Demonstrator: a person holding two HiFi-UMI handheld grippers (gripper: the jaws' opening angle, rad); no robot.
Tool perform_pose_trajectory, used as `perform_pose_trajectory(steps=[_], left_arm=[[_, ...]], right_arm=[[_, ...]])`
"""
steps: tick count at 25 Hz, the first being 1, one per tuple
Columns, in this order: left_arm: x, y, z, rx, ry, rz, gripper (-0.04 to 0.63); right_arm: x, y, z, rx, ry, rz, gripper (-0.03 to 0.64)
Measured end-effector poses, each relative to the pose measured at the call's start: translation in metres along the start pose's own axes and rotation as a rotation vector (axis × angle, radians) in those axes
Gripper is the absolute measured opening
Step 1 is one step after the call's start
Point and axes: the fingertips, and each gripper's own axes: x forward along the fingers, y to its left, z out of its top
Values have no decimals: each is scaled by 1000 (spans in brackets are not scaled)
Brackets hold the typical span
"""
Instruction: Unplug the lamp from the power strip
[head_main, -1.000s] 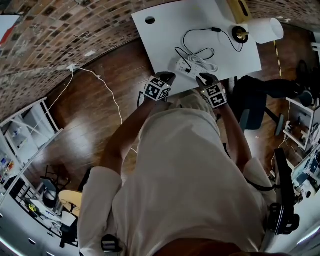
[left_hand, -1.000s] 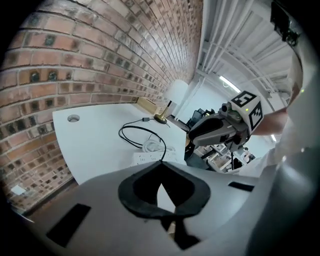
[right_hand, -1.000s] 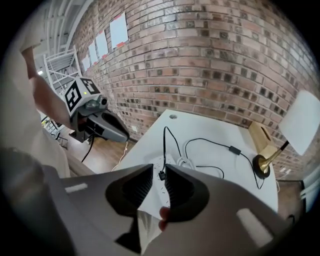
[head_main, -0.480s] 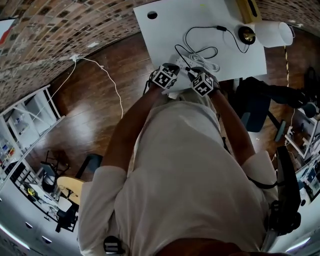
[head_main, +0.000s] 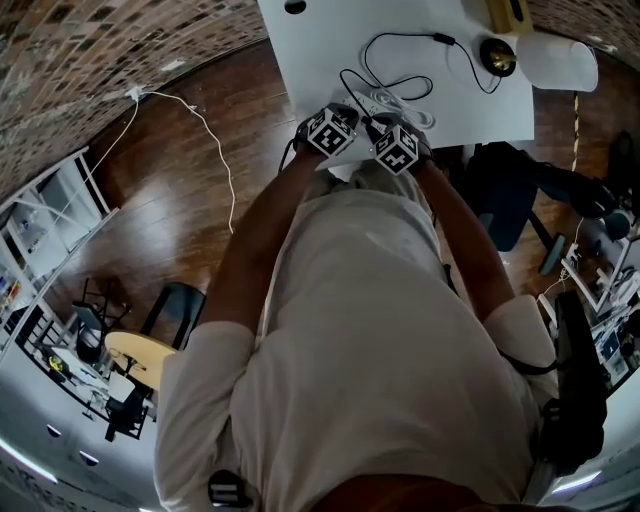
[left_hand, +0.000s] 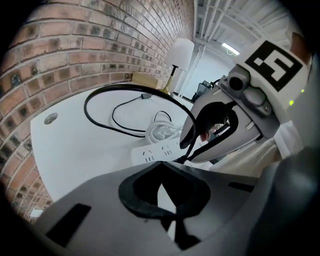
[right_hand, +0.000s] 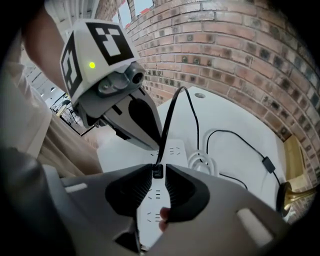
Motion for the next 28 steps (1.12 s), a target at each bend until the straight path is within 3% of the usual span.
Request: perform_pose_trajectory(steps=[11,13,16,18,23,28], left_arm=[[19,2,-18,67,32,101,2],[19,2,-18,138,24,130,0],[19,-3,-19,332,37,166,-2],[21,-4,-21,406,45,178,-6],[21,-3,-21,440,34,204,-8],[22,-4,-19,475,91,243,-9]], right_arm=[[-6,4,9,-81,2,53,27],[-6,5,9,-100,16,66,21],[-6,6,10,-109,27,92,20],[-7,6,10,-98,26,112,20],[-8,6,9,-65,27,141,17],[-5,4,12,9,48,190,15]])
